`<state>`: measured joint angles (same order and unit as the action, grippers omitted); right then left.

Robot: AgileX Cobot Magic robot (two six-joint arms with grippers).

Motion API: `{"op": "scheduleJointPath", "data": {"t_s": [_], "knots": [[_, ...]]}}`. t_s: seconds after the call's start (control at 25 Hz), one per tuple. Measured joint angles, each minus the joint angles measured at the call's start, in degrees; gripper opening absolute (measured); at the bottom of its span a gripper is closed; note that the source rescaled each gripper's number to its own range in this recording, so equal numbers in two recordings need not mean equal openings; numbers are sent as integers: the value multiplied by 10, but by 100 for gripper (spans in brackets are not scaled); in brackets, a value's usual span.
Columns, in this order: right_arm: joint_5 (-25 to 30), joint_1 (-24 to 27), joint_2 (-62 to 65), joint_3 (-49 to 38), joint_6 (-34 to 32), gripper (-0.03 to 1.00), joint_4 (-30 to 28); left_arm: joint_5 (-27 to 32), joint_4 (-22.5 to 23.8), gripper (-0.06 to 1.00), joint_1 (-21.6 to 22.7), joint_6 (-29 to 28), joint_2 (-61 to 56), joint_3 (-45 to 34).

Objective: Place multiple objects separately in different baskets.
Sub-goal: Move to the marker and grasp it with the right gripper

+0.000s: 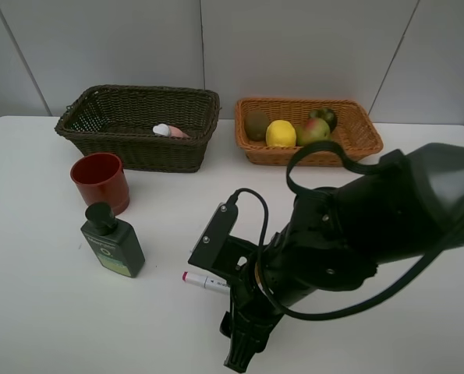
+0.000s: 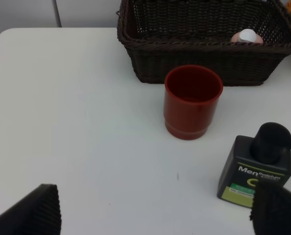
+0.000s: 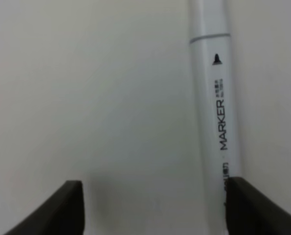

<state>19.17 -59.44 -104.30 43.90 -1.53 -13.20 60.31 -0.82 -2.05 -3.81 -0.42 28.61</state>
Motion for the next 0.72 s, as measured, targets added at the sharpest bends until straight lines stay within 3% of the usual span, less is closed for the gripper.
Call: {"op": "scheduleJointPath", "data": {"t_s": [0.72], "knots": [[8,0,0,0,0,58,0,0,0,100,0,0,0,0]]}}
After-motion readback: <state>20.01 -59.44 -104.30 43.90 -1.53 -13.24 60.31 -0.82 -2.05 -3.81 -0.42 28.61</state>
